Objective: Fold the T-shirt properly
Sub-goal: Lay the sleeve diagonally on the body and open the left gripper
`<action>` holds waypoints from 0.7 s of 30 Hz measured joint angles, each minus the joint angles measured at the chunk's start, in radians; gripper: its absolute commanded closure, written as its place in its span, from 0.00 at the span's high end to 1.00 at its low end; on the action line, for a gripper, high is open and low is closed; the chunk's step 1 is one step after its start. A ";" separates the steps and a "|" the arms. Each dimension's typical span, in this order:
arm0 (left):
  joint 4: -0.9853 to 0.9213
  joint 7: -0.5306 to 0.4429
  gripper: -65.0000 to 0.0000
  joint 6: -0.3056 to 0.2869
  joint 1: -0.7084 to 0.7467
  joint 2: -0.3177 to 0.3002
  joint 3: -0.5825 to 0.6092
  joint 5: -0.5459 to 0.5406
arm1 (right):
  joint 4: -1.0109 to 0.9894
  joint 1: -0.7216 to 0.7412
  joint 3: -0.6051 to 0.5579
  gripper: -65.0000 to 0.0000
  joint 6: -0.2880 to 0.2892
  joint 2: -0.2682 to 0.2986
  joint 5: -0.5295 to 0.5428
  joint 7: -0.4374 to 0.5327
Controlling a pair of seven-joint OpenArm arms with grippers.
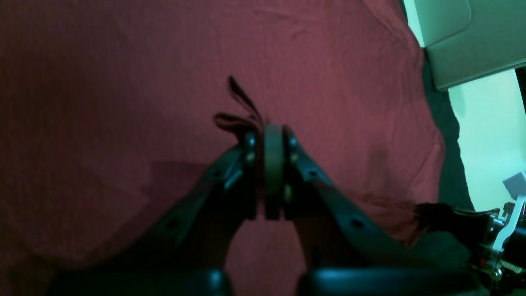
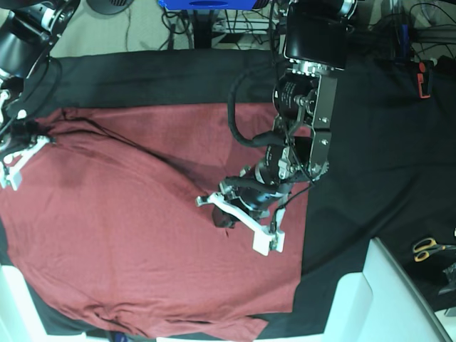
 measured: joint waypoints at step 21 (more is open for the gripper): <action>-0.244 -0.101 0.00 0.000 -0.126 0.002 0.017 0.000 | -0.091 0.012 0.002 0.01 0.000 0.000 -0.003 0.104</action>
